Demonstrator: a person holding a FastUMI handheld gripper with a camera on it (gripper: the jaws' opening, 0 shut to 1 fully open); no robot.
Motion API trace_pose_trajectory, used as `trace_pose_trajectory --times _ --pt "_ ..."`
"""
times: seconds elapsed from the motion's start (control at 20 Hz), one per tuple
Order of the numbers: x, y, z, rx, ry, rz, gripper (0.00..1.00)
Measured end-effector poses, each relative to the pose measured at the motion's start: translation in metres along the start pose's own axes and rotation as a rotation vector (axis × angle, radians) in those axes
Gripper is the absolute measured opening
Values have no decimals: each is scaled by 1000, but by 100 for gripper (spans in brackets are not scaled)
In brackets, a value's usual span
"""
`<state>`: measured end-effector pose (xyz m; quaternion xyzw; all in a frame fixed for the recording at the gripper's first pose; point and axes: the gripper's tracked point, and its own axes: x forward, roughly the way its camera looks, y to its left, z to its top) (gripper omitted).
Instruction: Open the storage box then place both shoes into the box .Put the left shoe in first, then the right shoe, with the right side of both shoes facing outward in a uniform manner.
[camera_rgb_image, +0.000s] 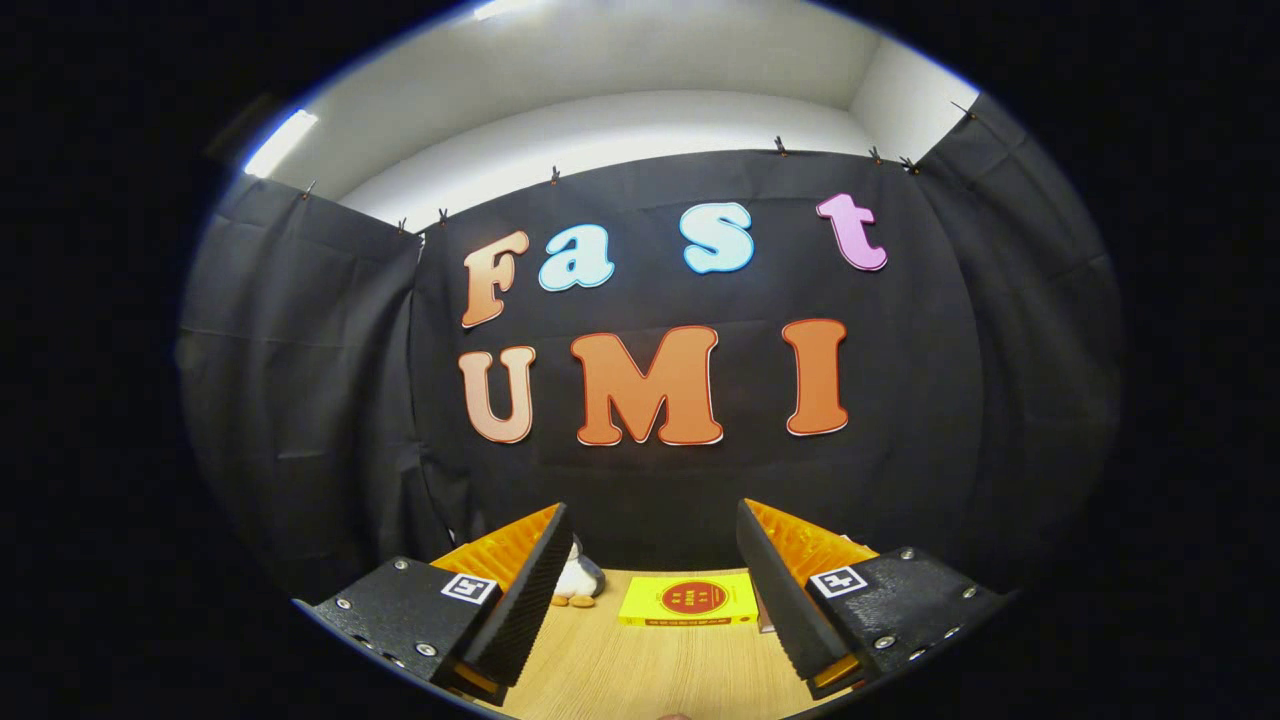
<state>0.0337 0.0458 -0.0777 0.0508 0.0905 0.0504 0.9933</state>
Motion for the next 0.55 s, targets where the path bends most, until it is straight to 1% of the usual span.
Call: trace_pose_trajectory --times 0.35,0.5,0.55 --pt "-1 5 11 10 -25 31 98" --pt "-7 3 20 0 -64 32 98" --pt "-11 3 26 -9 -103 40 98"
